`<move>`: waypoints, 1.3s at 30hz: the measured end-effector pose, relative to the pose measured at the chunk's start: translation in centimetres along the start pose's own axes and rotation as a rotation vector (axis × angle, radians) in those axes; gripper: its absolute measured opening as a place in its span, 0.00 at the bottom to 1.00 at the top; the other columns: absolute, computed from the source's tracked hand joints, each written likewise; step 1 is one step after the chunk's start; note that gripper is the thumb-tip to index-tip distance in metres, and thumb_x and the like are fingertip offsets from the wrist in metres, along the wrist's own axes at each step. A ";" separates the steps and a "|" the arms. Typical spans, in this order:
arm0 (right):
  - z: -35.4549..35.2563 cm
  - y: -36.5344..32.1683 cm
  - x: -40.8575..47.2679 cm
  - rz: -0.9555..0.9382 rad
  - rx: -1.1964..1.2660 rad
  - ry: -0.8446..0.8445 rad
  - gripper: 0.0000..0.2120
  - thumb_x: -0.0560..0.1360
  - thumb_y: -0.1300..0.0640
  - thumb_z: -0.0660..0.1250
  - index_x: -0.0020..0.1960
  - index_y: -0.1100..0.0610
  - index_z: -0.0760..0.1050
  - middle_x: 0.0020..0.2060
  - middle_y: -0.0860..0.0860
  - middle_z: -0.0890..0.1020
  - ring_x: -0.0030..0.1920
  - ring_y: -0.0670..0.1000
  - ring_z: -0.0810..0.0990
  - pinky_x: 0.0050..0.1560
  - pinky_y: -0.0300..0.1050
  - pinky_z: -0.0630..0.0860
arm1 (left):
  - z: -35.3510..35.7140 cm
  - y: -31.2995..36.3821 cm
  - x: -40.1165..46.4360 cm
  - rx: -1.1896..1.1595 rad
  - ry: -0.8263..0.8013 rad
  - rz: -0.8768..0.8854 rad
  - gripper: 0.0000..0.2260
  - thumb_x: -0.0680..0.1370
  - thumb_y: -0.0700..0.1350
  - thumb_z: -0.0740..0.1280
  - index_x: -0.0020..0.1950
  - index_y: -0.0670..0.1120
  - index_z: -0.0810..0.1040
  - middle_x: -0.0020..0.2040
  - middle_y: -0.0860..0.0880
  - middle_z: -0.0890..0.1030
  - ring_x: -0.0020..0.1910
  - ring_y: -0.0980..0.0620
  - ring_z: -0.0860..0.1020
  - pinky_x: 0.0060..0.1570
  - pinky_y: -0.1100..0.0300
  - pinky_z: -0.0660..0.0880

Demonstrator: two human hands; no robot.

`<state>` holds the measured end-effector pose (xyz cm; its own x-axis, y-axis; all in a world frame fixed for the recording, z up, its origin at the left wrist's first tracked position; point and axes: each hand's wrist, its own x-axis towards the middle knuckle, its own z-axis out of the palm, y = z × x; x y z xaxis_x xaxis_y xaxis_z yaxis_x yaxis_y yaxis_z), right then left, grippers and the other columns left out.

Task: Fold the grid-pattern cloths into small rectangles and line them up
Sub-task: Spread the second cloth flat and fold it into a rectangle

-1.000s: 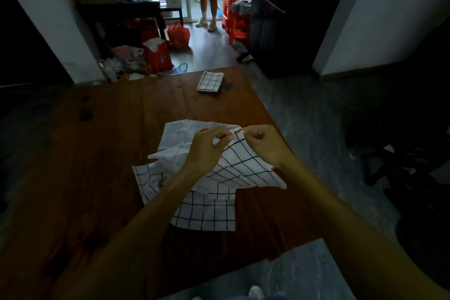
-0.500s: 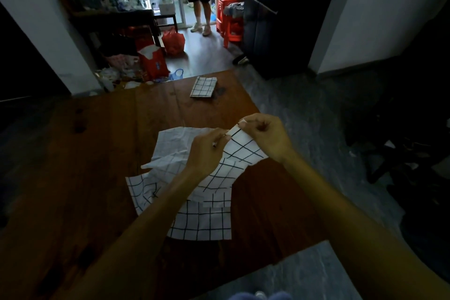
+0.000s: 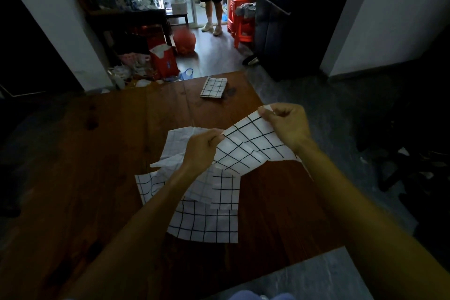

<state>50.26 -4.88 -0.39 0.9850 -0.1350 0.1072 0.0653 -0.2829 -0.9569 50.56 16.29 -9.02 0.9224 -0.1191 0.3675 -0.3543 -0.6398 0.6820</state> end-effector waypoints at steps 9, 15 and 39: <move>-0.7 0.6 0.8 -0.066 -0.009 0.141 0.03 0.74 0.55 0.71 0.44 0.53 0.83 0.38 0.45 0.84 0.38 0.40 0.82 0.40 0.34 0.78 | 0.1 -1.8 -0.7 0.156 -0.111 -0.149 0.11 0.80 0.45 0.61 0.39 0.50 0.75 0.34 0.53 0.76 0.34 0.57 0.73 0.38 0.56 0.71; 0.7 1.6 -0.1 -0.137 -0.146 -0.057 0.05 0.74 0.56 0.70 0.48 0.54 0.84 0.43 0.41 0.83 0.45 0.36 0.80 0.48 0.32 0.76 | 0.4 3.1 0.5 -0.077 -0.027 0.068 0.18 0.75 0.51 0.69 0.61 0.44 0.77 0.57 0.46 0.81 0.54 0.54 0.78 0.54 0.57 0.74; -0.9 2.3 -1.9 -0.061 0.011 0.069 0.11 0.72 0.58 0.72 0.53 0.52 0.78 0.45 0.42 0.79 0.45 0.40 0.79 0.43 0.33 0.78 | -2.0 4.4 2.1 -0.328 0.176 -0.206 0.12 0.77 0.42 0.67 0.34 0.46 0.71 0.31 0.51 0.72 0.30 0.63 0.70 0.35 0.70 0.70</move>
<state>48.38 -6.18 -2.58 0.9658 -0.1830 0.1835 0.1271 -0.2825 -0.9508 50.67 14.72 -3.96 0.9487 0.1359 0.2856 -0.2219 -0.3573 0.9072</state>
